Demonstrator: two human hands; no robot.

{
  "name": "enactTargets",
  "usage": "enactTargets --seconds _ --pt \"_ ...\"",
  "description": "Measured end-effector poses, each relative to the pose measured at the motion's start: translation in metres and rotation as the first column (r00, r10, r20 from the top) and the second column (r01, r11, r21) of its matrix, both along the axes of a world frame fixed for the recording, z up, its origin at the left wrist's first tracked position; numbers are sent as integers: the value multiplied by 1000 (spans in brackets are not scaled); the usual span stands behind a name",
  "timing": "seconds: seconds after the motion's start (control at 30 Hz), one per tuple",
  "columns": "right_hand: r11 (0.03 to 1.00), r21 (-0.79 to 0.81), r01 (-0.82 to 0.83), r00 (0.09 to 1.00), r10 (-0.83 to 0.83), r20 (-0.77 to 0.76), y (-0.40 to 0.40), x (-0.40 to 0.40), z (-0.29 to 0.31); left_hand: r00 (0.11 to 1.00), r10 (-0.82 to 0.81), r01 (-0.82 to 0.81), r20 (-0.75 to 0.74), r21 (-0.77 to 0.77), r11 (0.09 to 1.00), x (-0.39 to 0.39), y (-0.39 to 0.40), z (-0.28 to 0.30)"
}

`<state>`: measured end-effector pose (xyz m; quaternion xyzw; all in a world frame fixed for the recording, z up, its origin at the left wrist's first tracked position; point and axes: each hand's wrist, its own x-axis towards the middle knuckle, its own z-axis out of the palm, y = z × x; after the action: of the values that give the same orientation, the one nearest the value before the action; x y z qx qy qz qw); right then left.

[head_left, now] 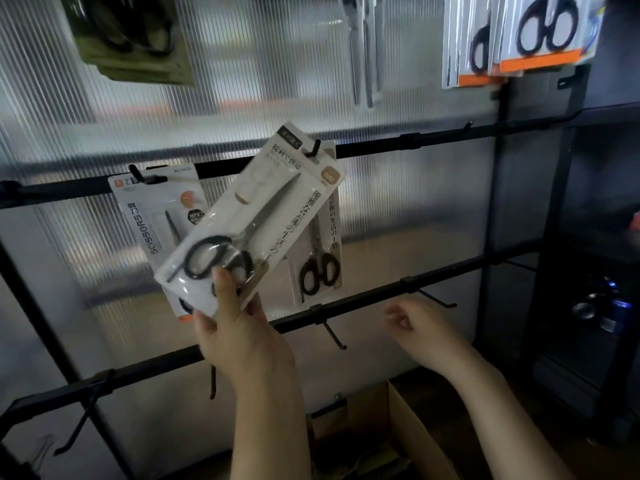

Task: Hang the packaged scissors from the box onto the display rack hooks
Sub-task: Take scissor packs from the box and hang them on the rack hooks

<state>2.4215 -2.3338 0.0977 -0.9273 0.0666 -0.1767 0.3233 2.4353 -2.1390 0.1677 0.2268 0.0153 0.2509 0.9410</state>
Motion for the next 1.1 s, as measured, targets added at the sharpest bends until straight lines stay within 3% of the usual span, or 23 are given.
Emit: enactTargets --seconds 0.2,0.47,0.57,0.67,0.73,0.8,0.87,0.93,1.0,1.1 --pt "999 33 0 997 2 -74 -2 2 -9 973 -62 114 -224 227 967 7 -29 -52" --pt "999 32 13 979 -6 -202 -4 6 -40 936 -161 301 -312 479 825 14 -51 -88" --pt "999 5 46 975 -44 -218 9 6 -67 935 -34 265 -353 632 728 15 -58 -118" --pt "993 -110 43 958 -73 -276 26 6 -100 930 285 83 -231 889 451 17 -53 -145" --pt "984 -179 1 943 -61 -328 33 3 -120 925 347 57 -153 960 273 19 -47 -161" --pt "974 -224 -35 942 -43 -334 35 -2 -142 931 354 80 -86 996 32 19 -39 -186" --pt "952 -297 -73 951 -23 -308 35 -8 -168 959 284 75 -3 967 -243 14 -30 -215" --pt "931 -340 -134 935 4 -355 36 -12 -193 983 184 74 14 886 -458 7 -20 -242" --pt "940 -291 -179 889 28 -457 38 -18 -215 991 114 125 -68 773 -622 3 -16 -261" --pt "948 -210 -240 807 75 -586 44 -25 -241 976 34 162 -213 620 -767 3 -20 -282"
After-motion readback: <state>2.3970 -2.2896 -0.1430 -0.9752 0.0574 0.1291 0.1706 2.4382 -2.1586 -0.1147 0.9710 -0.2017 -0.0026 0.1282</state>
